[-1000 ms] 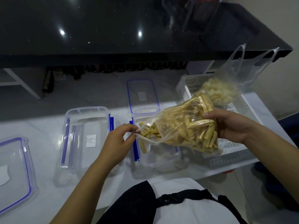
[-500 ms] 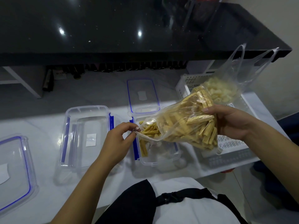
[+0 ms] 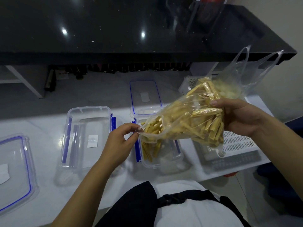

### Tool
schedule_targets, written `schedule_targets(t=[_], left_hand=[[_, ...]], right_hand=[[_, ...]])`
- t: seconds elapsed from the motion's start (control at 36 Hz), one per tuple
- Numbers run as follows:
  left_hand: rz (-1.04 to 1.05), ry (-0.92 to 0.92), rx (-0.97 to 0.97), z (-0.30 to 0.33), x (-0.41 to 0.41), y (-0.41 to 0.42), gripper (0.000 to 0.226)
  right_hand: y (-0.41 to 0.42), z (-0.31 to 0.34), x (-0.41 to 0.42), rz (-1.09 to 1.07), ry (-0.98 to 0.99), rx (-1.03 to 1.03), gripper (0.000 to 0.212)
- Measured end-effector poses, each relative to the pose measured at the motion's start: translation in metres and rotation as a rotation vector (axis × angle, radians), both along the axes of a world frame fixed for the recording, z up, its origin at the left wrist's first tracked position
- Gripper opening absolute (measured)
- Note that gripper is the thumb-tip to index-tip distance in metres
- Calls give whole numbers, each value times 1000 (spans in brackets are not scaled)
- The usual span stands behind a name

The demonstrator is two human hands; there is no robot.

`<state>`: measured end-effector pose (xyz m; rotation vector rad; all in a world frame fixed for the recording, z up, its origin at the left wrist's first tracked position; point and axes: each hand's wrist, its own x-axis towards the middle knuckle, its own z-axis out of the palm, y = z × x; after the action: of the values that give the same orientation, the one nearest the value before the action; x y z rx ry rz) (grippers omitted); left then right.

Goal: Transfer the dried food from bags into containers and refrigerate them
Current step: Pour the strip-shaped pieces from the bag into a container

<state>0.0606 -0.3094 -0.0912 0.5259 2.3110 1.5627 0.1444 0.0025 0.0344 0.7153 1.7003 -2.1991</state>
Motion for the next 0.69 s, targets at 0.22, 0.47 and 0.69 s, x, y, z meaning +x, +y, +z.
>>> schedule_targets(t=[0.22, 0.47, 0.69], left_hand=[[-25, -8, 21, -3, 0, 1, 28], [-38, -17, 14, -4, 2, 2, 28], [85, 19, 146, -6, 4, -2, 20]], right_hand=[[-2, -2, -2, 8, -4, 30, 15], [-1, 0, -5, 43, -14, 50, 10], [-1, -1, -6, 82, -4, 81, 21]])
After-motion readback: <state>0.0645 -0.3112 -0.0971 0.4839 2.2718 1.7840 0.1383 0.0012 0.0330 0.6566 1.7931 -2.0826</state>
